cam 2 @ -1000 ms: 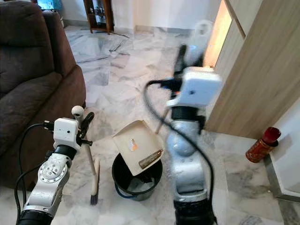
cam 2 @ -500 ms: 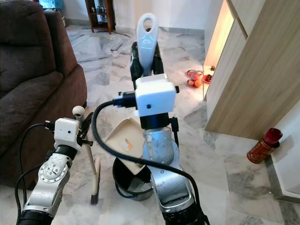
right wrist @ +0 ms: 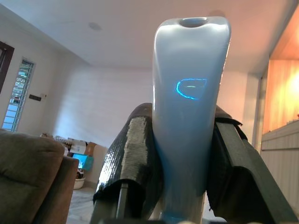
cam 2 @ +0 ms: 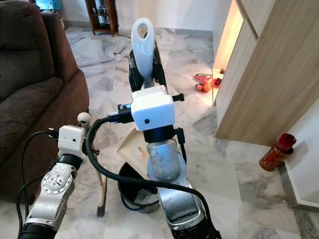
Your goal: Sweep floor
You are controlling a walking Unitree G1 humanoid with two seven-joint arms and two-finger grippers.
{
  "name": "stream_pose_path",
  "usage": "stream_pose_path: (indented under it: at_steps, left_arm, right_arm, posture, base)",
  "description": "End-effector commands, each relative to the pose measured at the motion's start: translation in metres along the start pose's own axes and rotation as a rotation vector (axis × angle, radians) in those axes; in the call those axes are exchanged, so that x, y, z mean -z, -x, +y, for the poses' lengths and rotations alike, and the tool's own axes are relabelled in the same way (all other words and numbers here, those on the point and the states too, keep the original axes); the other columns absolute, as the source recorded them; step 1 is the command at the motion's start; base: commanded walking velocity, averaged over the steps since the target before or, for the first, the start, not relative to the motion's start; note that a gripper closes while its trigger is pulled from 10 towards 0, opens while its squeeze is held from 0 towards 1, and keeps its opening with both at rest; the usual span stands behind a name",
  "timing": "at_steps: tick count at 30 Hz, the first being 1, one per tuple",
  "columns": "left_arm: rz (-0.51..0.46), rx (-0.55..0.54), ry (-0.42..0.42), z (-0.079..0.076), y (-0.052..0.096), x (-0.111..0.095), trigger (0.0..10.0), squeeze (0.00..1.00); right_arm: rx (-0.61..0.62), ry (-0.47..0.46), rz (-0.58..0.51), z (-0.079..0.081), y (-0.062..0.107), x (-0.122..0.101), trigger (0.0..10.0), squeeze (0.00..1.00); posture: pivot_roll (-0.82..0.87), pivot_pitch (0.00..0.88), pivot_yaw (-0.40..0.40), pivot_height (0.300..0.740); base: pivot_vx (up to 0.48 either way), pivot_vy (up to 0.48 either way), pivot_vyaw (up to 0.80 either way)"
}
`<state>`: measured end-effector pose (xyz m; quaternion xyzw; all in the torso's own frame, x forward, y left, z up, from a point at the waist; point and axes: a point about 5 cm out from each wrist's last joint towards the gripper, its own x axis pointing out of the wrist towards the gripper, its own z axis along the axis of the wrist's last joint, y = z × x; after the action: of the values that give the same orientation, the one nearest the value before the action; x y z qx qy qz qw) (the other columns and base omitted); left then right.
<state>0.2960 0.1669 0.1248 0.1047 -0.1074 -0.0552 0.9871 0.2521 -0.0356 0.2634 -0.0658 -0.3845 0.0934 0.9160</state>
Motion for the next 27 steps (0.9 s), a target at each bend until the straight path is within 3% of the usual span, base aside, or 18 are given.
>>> stream_pose_path:
  at_steps: [1,27]
  left_arm:
    - [-0.058,0.002,-0.012,0.0008,-0.0042,-0.0098,10.0,0.0]
    - [-0.064,0.021,-0.029,-0.0026,-0.0045,-0.0104,10.0,0.0]
  right_arm:
    - [0.014,-0.014,-0.131,-0.0011,-0.0035,-0.0245,10.0,0.0]
    - [-0.039,0.049,-0.149,0.0063,-0.0032,-0.0241,10.0,0.0]
  posture:
    - [0.01,0.054,-0.001,0.74]
    - [0.01,0.058,0.0,0.74]
  base:
    - [0.0,0.0,0.0]
    - [0.0,0.0,0.0]
